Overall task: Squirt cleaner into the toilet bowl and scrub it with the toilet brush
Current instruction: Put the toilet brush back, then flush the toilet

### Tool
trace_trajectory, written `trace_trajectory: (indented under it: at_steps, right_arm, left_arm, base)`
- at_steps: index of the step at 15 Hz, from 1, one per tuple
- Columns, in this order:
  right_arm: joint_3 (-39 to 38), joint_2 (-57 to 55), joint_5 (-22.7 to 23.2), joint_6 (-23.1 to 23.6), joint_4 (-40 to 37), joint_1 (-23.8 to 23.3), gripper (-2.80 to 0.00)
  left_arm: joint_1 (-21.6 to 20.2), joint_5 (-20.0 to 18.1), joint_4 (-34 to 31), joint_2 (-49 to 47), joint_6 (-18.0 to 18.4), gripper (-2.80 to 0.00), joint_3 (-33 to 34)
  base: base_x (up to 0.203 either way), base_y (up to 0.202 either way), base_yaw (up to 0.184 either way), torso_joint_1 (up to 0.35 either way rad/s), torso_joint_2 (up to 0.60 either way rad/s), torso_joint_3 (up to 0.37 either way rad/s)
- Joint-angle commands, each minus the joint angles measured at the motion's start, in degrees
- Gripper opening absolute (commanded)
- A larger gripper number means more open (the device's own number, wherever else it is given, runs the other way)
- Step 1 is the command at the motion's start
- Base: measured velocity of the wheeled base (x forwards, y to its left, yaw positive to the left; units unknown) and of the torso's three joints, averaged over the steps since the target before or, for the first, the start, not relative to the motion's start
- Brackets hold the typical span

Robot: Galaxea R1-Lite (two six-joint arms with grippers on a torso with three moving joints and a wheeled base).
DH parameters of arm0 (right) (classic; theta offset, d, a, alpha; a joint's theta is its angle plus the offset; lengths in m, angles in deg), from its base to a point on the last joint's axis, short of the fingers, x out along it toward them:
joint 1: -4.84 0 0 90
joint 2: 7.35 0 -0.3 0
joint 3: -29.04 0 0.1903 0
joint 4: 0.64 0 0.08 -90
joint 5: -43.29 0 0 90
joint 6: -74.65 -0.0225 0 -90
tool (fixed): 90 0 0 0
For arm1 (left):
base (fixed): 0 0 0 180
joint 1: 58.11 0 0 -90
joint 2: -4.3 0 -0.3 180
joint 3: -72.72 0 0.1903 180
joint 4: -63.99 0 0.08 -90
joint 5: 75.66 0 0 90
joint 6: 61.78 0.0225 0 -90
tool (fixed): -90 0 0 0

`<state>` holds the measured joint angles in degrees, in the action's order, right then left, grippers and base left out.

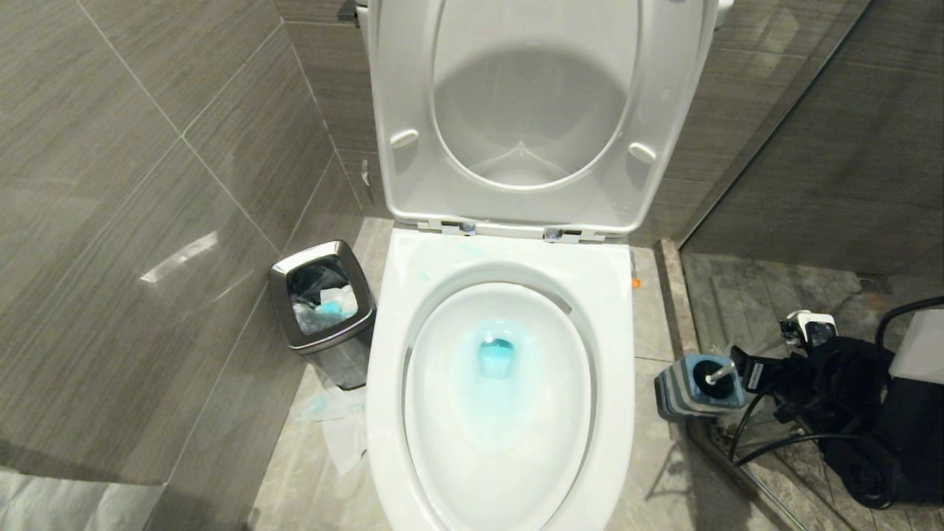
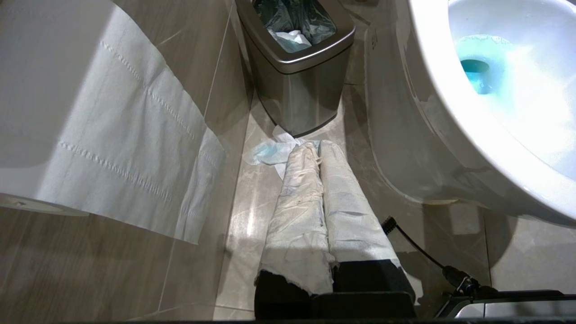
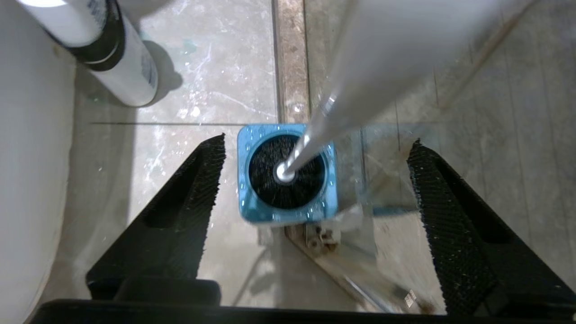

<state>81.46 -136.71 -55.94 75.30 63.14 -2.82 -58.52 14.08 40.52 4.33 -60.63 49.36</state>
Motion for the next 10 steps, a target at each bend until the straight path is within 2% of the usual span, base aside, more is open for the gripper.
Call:
trace_trajectory:
  at_steps: [1,6,8,10]
  right_arm:
    - [-3.99,5.39,-0.02,0.05,0.51,0.07,0.0]
    - [-12.77,16.48,-0.09,0.85,0.51,0.07,0.0]
    - [-17.08,20.94,-0.02,2.52,0.51,0.06,0.0]
    - [-20.09,25.18,1.47,3.62,0.51,0.09,0.0]
  left_arm:
    - [-0.02,0.0,-0.08,-0.02,-0.09,-2.8,0.09]
    - [-0.02,0.0,0.01,-0.02,0.0,-2.8,0.03]
    - [-0.02,0.0,0.01,-0.02,0.0,-2.8,0.0]
    - [-0.02,0.0,0.01,-0.02,0.0,-2.8,0.09]
  base:
    - [0.0,0.0,0.0,0.0,0.0,0.0]
    - [0.0,0.0,0.0,0.0,0.0,0.0]
    - [0.0,0.0,0.0,0.0,0.0,0.0]
    - [0.0,0.0,0.0,0.0,0.0,0.0]
